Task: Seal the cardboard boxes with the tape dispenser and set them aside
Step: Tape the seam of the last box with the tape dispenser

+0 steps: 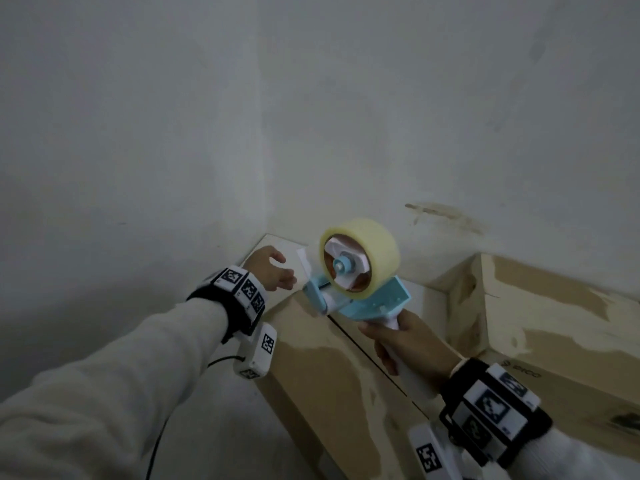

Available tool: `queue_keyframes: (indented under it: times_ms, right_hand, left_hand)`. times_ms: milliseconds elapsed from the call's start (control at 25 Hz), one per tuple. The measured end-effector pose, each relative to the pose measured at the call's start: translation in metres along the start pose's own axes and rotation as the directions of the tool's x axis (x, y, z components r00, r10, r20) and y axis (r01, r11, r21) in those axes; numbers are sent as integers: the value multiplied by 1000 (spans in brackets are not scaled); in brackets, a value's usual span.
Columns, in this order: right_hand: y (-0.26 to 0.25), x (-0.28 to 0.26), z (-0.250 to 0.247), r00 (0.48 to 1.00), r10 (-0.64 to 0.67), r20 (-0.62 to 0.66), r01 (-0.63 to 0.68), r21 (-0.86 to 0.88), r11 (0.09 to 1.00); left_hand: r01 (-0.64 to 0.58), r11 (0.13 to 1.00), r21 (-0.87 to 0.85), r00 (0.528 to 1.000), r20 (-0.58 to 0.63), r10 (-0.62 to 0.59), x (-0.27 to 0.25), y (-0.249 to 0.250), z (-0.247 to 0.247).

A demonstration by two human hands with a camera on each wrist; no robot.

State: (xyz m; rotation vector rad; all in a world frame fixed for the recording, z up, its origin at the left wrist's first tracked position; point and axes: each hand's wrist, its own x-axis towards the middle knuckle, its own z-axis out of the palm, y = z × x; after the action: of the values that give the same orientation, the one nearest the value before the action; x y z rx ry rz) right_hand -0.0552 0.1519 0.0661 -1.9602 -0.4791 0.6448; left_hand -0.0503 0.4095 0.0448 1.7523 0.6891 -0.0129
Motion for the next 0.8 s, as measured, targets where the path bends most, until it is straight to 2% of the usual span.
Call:
queue_keyframes:
  times_ms: [280,520,640,720,800]
  right_hand:
    - [5,9,11,1000,8,8,-8,-7,1000]
    - [11,12,11,999,40,-11,-40,7,999]
    - [9,11,10,999,30,-19,-30,-9,999]
    - [10,11,11,999,47,-27,-47,-10,999]
    - [10,12,11,998,63,-27,-63,11,998]
  left_hand:
    - [2,975,221,987,157,-37,20,-8,-5]
    - [19,917,399,955,263,-134,24,-10,0]
    - [104,893,439,904,332,-268,23,-9,2]
    - [170,858,485,873,331,-359,17,-10,0]
    - [225,860,458,848,342,-404,11,-9,-1]
